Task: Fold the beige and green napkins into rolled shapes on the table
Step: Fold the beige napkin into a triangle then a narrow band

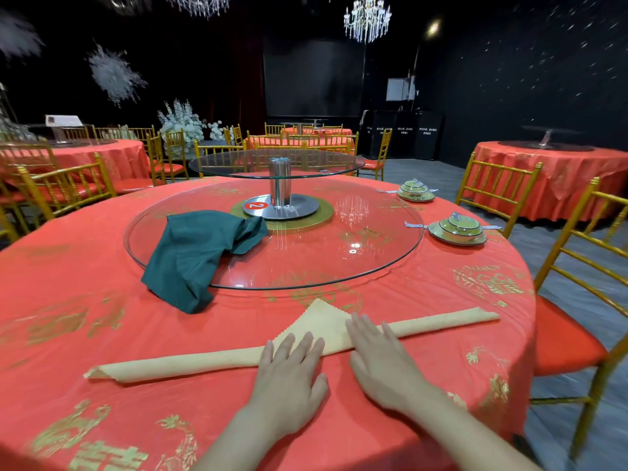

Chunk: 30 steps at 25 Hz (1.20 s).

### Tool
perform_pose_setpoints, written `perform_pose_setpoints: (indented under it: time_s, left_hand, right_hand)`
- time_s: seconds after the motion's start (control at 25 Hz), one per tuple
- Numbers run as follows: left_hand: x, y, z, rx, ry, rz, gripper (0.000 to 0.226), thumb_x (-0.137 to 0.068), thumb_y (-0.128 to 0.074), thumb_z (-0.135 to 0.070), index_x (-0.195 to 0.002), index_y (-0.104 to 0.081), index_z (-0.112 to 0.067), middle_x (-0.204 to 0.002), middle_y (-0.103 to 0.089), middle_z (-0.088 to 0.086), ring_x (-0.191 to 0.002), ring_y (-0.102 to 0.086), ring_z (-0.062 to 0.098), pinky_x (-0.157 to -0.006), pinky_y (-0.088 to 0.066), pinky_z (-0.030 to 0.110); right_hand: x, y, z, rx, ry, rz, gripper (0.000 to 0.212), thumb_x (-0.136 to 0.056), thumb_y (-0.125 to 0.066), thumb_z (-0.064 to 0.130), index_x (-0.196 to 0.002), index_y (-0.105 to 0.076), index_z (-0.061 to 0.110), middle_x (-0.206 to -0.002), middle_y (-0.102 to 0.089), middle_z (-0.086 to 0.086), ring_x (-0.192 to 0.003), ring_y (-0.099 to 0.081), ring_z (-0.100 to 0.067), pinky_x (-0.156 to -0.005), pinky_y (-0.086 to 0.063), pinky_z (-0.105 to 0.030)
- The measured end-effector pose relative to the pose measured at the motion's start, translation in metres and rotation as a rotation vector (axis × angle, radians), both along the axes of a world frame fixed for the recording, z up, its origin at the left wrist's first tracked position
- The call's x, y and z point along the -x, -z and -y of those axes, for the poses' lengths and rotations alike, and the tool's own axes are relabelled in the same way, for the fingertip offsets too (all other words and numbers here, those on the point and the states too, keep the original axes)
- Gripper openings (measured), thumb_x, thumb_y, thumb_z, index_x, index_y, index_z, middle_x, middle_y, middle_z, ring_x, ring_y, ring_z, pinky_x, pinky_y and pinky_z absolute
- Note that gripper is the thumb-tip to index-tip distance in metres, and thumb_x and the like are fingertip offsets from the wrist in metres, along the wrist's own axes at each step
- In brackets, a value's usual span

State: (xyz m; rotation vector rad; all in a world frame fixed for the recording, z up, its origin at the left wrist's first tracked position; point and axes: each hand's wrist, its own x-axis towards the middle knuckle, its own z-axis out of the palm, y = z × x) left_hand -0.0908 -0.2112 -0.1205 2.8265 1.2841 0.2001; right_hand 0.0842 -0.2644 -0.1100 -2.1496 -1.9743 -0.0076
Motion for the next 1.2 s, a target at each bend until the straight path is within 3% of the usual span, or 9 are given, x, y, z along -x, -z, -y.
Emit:
perform_pose_setpoints:
  time_s: [0.12,0.48,0.92,1.08,1.2]
  left_hand:
    - [0.0,0.002,0.0,0.008,0.002,-0.002,0.09,-0.067,0.014,-0.059,-0.15,-0.002,-0.03,-0.159,-0.002,-0.008,-0.146,-0.002,0.02,-0.115,0.004,0.047]
    - [0.034,-0.003,-0.016,0.047,-0.011,-0.015,0.1,-0.061,0.013,-0.065,-0.151,-0.003,-0.025,-0.158,0.001,-0.009,-0.145,0.003,0.008,-0.115,0.006,0.034]
    - [0.108,-0.003,-0.036,0.115,-0.229,-0.048,0.097,-0.066,0.008,-0.071,-0.151,-0.001,-0.025,-0.158,0.001,-0.01,-0.145,0.004,0.011,-0.117,0.001,0.04]
    - [0.123,-0.002,-0.041,0.126,-0.261,-0.067,0.115,-0.055,0.015,-0.087,-0.151,-0.001,-0.025,-0.158,0.002,-0.011,-0.145,0.005,0.011,-0.117,0.0,0.043]
    - [0.133,-0.006,-0.043,0.161,-0.319,-0.09,0.092,-0.074,0.003,-0.076,-0.151,0.002,-0.025,-0.157,0.005,-0.013,-0.145,0.008,0.011,-0.117,0.001,0.05]
  right_hand:
    - [0.031,0.009,-0.004,-0.004,-0.118,-0.046,0.089,-0.068,0.006,0.046,-0.151,-0.009,0.015,-0.159,0.0,0.001,-0.142,0.016,-0.007,-0.11,0.018,-0.023]
    - [0.035,0.006,-0.001,0.033,-0.116,-0.038,0.092,-0.065,0.011,0.046,-0.151,-0.006,0.017,-0.159,0.001,0.002,-0.144,0.008,-0.005,-0.112,0.013,-0.023]
    - [0.034,0.004,0.0,0.036,-0.11,-0.017,0.097,-0.06,0.015,0.045,-0.151,-0.003,0.019,-0.158,0.005,0.005,-0.143,0.011,-0.003,-0.111,0.015,-0.021]
    - [0.034,0.006,0.0,0.02,-0.105,-0.02,0.096,-0.06,0.015,0.045,-0.151,-0.003,0.02,-0.158,0.004,0.005,-0.143,0.01,-0.003,-0.111,0.015,-0.02]
    - [0.035,0.008,-0.001,0.02,-0.102,-0.027,0.095,-0.061,0.014,0.044,-0.151,-0.005,0.019,-0.159,0.003,0.004,-0.143,0.009,-0.004,-0.112,0.012,-0.022]
